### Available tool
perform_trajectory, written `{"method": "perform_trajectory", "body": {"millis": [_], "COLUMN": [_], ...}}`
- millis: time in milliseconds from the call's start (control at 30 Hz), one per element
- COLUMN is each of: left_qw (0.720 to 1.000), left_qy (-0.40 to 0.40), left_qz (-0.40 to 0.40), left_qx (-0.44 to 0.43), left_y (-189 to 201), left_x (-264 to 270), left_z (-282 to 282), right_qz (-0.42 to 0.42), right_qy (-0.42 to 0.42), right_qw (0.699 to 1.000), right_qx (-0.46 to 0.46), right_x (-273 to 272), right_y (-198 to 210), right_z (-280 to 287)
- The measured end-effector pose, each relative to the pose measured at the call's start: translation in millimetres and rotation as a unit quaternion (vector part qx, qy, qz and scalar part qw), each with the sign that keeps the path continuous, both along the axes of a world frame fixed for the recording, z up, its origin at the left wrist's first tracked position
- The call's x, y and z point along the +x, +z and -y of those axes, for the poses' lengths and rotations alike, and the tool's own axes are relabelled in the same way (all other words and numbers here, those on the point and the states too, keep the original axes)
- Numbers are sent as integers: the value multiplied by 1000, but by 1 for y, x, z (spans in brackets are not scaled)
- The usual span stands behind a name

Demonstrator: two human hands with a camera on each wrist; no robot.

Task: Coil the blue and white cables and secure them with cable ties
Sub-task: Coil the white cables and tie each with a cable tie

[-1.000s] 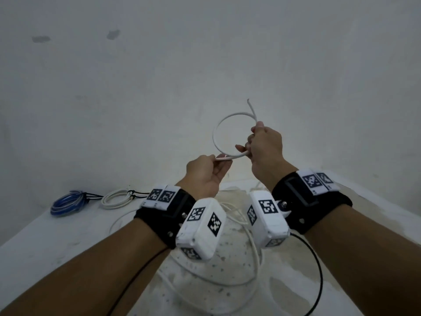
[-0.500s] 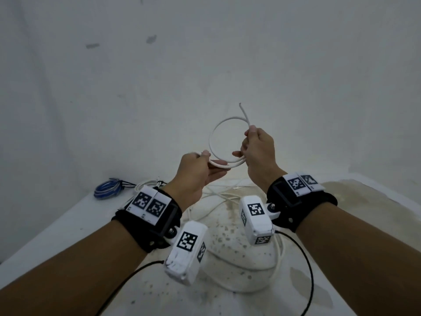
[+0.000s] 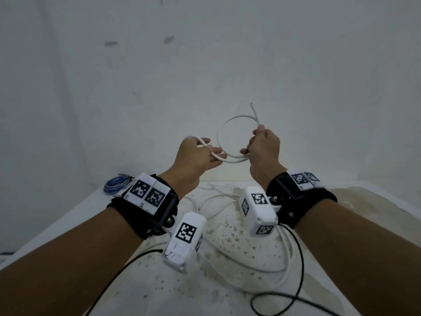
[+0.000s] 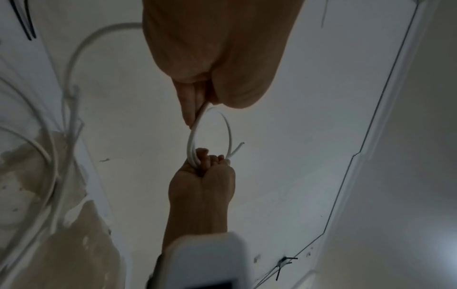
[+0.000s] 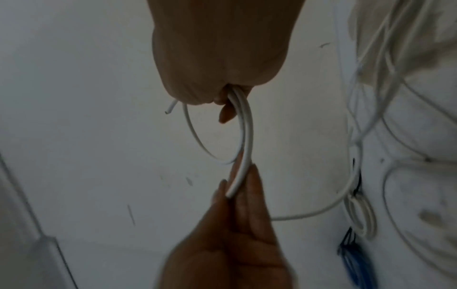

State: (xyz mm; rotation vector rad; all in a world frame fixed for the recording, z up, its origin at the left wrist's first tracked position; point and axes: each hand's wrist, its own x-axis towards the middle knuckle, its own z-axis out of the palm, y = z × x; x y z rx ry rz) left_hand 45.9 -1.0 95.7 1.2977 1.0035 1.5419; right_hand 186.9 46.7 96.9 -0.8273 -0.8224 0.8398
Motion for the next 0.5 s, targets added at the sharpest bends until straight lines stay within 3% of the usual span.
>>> {"method": "perform_trajectory", "body": {"millis": [100,233,367,500], "left_qw": [999,998,985,972], "left_qy": [34,38,29,11], "left_qz": [-40,-54,-144,-216], "left_qx": [-2,23,93,93], "left_y": [6,8,-7,-18], "left_x": [-10,-20,-31,-43], "left_z": [-15,-30,-39,-52], "right_qz": [41,20,37,71], "right_qy": [50,176,231,249], "right_qw": [997,984,972,966], "right_qx": [32,27,15,-11], "right_x": [-10,-19,-23,-25], "right_y": [-7,-24,-35,-41], "right_z": [-1,-5,-14,-20]}}
